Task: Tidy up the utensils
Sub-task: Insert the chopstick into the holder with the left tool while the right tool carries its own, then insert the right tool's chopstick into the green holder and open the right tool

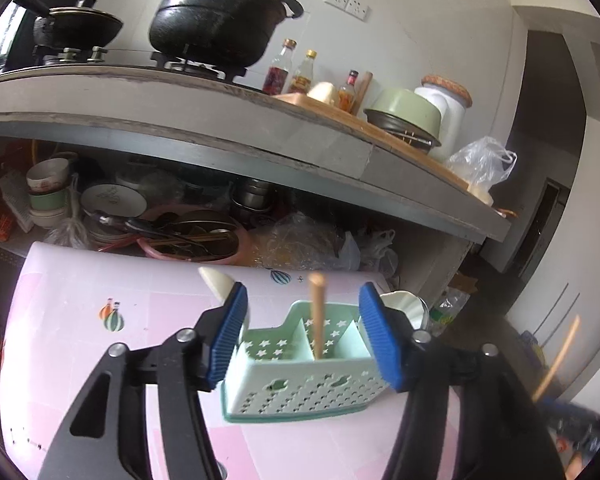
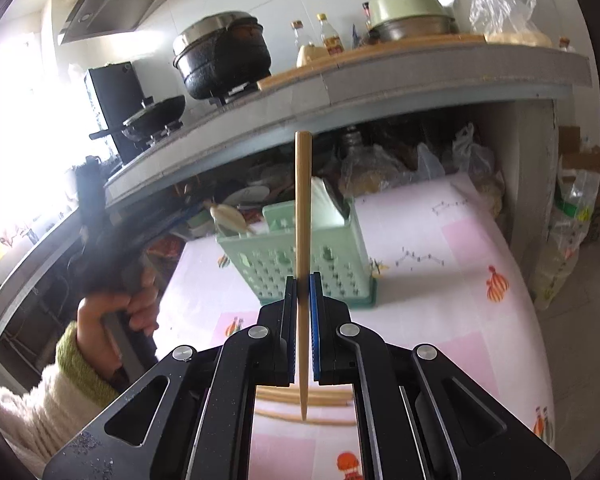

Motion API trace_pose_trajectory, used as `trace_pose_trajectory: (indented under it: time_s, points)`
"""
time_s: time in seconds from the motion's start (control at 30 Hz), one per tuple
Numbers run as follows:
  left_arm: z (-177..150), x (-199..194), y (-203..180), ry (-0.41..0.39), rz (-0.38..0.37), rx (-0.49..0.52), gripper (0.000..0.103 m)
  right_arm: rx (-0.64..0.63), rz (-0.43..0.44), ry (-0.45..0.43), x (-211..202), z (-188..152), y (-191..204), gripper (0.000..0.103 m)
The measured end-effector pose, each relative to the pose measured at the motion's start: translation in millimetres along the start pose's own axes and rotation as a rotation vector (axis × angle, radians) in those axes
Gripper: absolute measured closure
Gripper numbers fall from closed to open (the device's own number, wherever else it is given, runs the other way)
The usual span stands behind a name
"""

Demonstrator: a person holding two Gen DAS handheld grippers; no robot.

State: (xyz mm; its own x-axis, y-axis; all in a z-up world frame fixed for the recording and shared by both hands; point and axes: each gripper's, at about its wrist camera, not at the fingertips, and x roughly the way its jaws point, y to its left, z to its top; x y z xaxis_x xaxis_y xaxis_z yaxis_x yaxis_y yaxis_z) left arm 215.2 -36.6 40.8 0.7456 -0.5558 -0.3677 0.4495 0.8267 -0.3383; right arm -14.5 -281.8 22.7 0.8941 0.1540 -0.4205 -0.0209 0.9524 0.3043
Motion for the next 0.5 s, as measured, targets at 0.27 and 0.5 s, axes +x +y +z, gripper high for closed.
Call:
trace_pose_trajectory:
  time_s: [0.27, 0.5]
  points:
    - [-36, -60, 15, 0.009, 0.045, -0.046, 0.022, -0.093, 0.048, -0.197, 1, 71, 27, 0.099]
    - [-79, -82, 21, 0.084, 0.073, -0.051, 0.009, -0.211, -0.003, -0.280, 44, 113, 57, 0.099]
